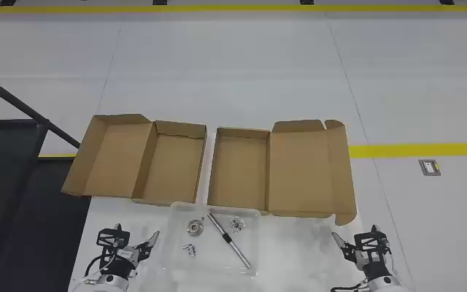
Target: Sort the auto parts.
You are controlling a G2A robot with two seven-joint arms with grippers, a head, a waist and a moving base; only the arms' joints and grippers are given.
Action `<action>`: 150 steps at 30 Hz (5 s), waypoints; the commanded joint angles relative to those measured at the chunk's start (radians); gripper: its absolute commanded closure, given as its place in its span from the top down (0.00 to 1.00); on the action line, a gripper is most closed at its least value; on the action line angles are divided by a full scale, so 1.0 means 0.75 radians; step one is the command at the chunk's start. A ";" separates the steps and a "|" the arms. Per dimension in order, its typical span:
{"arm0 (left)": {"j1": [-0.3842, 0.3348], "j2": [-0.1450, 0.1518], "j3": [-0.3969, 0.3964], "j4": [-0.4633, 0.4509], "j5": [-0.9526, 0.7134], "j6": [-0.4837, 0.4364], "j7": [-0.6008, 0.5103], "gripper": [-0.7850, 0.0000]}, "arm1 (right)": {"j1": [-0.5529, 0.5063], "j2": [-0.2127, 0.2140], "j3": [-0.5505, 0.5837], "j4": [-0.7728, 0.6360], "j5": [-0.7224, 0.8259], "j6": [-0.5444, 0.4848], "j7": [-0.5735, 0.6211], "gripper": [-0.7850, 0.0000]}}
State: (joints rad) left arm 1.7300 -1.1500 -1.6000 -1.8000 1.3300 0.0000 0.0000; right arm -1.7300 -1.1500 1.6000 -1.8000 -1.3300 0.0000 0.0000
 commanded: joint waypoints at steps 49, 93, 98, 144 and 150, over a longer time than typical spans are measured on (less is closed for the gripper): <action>0.092 -0.003 -0.108 -0.007 0.102 -0.013 0.293 1.00 | 0.527 -0.038 -0.631 -0.353 0.103 -0.464 0.948 1.00; 0.092 -0.003 -0.108 -0.007 0.102 -0.013 0.293 1.00 | 1.237 -0.360 -1.280 0.520 0.131 0.285 1.326 0.81; 0.092 -0.003 -0.108 -0.007 0.102 -0.013 0.293 1.00 | 1.229 -0.374 -1.270 0.535 0.128 0.289 1.297 0.00; 0.092 -0.003 -0.108 -0.007 0.102 -0.013 0.293 1.00 | 1.229 -0.460 -1.333 0.504 -0.121 0.048 1.310 0.33; 0.092 -0.003 -0.108 -0.007 0.102 -0.013 0.293 1.00 | 1.263 -0.498 -1.359 0.577 -0.165 0.103 1.340 0.31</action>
State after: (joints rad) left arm 1.7989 -1.1523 -1.6812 -1.8049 1.4066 -0.0099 0.2195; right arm -0.7857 -1.5198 0.5832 -1.3732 -1.4473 0.0702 1.0008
